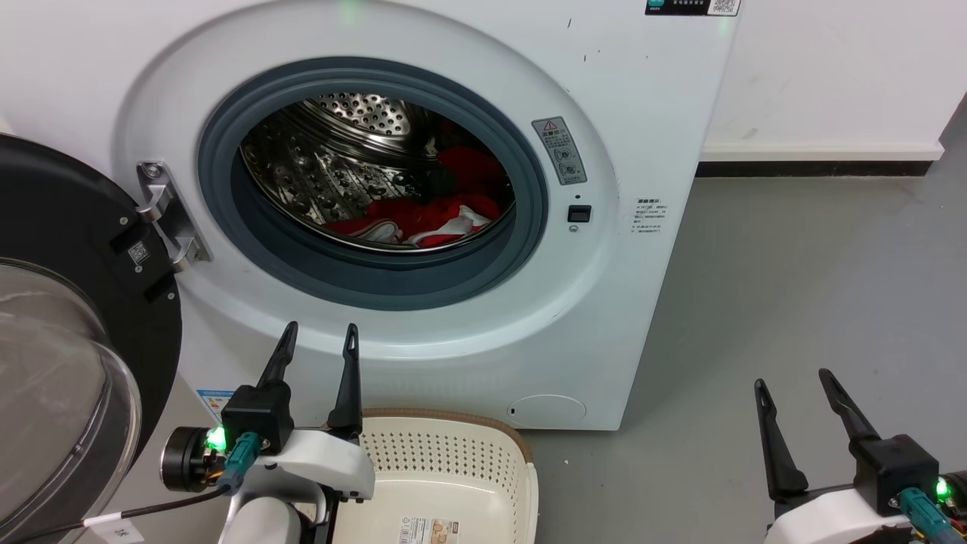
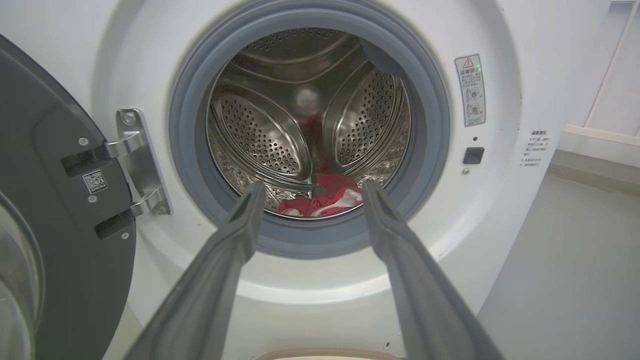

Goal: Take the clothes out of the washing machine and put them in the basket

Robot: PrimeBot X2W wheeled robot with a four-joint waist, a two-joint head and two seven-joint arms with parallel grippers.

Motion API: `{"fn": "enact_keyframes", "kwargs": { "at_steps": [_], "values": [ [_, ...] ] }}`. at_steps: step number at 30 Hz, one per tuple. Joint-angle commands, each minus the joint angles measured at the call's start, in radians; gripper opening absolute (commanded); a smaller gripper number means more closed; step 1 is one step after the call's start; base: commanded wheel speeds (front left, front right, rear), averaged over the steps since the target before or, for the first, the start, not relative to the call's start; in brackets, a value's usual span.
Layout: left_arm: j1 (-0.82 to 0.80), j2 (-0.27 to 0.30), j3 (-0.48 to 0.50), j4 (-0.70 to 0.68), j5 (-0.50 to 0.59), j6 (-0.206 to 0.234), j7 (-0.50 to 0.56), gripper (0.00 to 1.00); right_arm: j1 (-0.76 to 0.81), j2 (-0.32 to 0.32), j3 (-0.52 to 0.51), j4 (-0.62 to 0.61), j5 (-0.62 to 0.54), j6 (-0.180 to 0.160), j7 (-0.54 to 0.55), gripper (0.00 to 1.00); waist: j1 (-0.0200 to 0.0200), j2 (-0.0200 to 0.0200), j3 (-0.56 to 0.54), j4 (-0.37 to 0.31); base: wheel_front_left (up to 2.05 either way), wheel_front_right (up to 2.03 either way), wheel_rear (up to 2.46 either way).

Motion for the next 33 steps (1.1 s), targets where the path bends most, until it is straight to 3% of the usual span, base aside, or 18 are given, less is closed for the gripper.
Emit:
{"fn": "enact_keyframes", "kwargs": {
  "at_steps": [1,16,20,21,24,33],
  "values": [
    [-0.006,0.002,0.002,0.001,-0.002,0.007,-0.003,1.0,0.004,0.002,-0.001,0.0,0.004,-0.001,0.0,1.0,0.0,0.0,0.0,0.0,0.0,0.0,0.0],
    [-0.04,0.016,0.02,0.029,-0.01,0.034,0.003,1.0,-0.017,0.002,0.019,-0.026,0.006,-0.001,0.011,1.0,0.0,0.0,0.035,-0.036,0.0,0.0,0.0],
    [-0.093,0.03,0.034,0.046,-0.018,0.043,0.022,1.0,-0.037,0.002,0.032,-0.056,0.01,-0.001,0.017,1.0,0.0,0.0,0.09,-0.07,0.0,0.0,0.0],
    [-0.157,0.048,0.052,0.066,-0.026,0.048,0.04,1.0,-0.063,0.002,0.036,-0.083,0.018,-0.001,0.021,1.0,0.0,0.0,0.155,-0.099,0.0,0.0,0.0],
    [-0.217,0.065,0.064,0.098,-0.031,0.052,0.06,1.0,-0.082,0.002,0.045,-0.096,0.024,-0.001,0.019,1.0,0.0,0.0,0.214,-0.132,0.0,0.0,0.0],
    [-0.44,0.145,0.08,0.197,-0.024,0.042,0.137,1.0,-0.154,0.002,0.062,-0.099,0.071,-0.001,-0.019,1.0,0.0,0.0,0.4,-0.218,0.0,0.0,0.0]
  ]
}}
